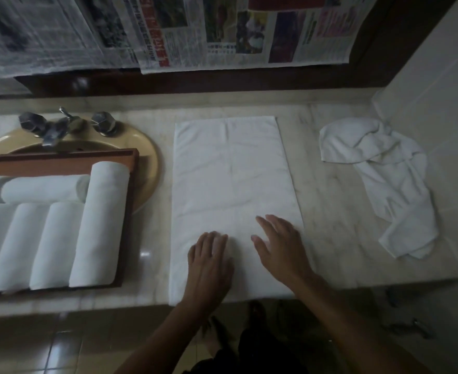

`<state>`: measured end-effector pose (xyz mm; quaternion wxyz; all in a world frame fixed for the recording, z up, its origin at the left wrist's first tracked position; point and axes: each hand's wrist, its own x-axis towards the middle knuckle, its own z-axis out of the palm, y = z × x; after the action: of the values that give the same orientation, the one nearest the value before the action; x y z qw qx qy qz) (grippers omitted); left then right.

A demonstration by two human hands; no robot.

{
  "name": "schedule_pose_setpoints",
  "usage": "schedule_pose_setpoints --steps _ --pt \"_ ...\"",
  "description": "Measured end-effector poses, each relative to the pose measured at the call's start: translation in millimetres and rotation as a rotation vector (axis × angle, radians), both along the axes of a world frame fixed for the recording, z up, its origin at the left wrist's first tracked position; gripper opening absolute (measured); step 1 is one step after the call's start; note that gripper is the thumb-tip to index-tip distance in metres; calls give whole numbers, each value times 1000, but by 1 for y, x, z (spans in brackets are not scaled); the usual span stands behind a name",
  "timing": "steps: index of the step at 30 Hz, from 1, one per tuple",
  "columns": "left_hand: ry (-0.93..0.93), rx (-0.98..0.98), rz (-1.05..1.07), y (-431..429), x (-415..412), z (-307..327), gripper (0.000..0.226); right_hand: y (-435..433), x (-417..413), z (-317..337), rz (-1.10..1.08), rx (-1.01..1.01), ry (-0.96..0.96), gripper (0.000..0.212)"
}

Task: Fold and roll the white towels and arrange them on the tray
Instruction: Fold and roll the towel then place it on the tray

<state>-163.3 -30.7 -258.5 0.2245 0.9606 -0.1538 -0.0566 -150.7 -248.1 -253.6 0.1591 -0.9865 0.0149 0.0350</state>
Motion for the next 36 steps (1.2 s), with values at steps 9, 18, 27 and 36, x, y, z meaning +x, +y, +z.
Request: schedule_pose_setpoints --steps 9,18,27,36 --pt "28 -112 57 -91 68 37 43 -55 135 47 -173 192 -180 34" --pt "112 -118 163 -182 125 35 50 -109 300 40 -96 92 -9 42" --pt "49 113 279 -220 149 13 45 -126 379 10 -51 65 23 27" --pt "44 116 355 -246 157 12 48 -156 409 29 -116 175 165 12"
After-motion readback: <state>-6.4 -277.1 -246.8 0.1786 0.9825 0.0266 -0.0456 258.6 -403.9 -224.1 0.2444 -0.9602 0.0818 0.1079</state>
